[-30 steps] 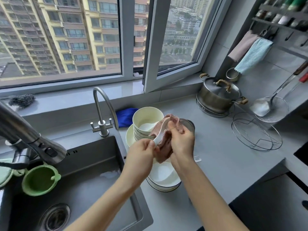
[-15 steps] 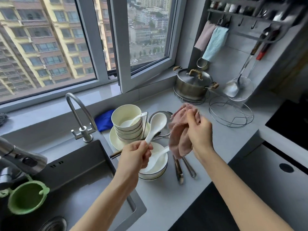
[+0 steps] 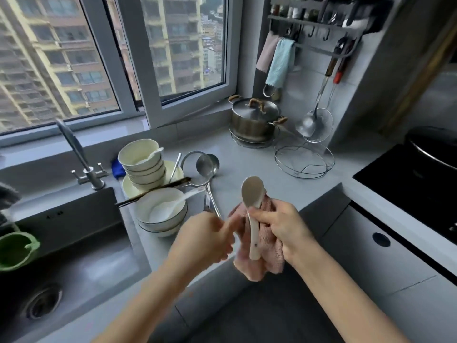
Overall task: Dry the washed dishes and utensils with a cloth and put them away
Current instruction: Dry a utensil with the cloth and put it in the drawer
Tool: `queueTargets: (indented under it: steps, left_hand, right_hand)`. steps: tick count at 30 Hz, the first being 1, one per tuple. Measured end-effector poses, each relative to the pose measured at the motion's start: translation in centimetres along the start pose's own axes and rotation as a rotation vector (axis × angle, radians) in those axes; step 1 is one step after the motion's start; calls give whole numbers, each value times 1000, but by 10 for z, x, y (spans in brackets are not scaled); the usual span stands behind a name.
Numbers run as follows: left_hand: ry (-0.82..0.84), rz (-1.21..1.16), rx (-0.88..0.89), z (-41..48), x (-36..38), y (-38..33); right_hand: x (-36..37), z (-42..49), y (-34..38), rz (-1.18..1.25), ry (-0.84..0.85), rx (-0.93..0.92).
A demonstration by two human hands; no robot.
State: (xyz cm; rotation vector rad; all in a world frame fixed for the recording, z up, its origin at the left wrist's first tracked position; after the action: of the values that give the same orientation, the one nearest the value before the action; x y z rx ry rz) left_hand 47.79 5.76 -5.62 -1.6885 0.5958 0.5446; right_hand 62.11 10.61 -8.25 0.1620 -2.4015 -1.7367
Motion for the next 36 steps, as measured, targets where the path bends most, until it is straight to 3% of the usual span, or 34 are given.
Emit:
queueTargets:
  steps: [2, 3, 7, 10, 13, 16, 19, 22, 26, 30, 36]
  left_hand:
    - [-245, 117, 97, -9, -1, -21]
    - [-275, 96, 141, -13, 7, -32]
    - [-72, 101, 235, -36, 78, -72]
    - [-130, 80, 256, -62, 105, -80]
    - [-208, 45, 237, -83, 120, -83]
    - [-166, -19, 212, -106, 151, -87]
    - [-133, -48, 206, -137, 188, -97]
    - [-45, -94, 264, -176, 228, -119]
    - [-60, -138, 371, -220, 262, -149]
    - [24, -146, 450, -249, 303, -180]
    - [248, -185, 486, -286, 396, -229]
  right_hand:
    - [-25, -27, 1, -141, 116, -3]
    - [-35, -40, 0, -221, 194, 4]
    - [-73, -86, -11, -458, 400, 54]
    - [-97, -130, -24, -441, 432, 49]
    - [-128, -181, -40, -486, 291, -53]
    - [-168, -227, -48, -572, 58, -186]
    - [-200, -279, -39, -910, -272, -425]
    - [-189, -322, -54, -1196, -311, -501]
    - [-219, -354, -86, -1084, -387, -173]
    - [-264, -398, -103, -337, -243, -11]
    - [-349, -495, -145, -295, -374, 100]
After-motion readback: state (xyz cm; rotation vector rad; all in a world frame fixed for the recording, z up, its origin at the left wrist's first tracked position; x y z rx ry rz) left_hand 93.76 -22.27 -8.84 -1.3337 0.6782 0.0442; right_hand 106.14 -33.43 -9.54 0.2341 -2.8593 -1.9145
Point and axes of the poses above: each hand's wrist, its own z-axis towards the middle knuckle, its own x-axis out of the palm, y = z × x, the point moved 7 cm from there along z, towards the middle knuckle, and after that the axes turned 2 degrees about y, right-handed, at the moved point
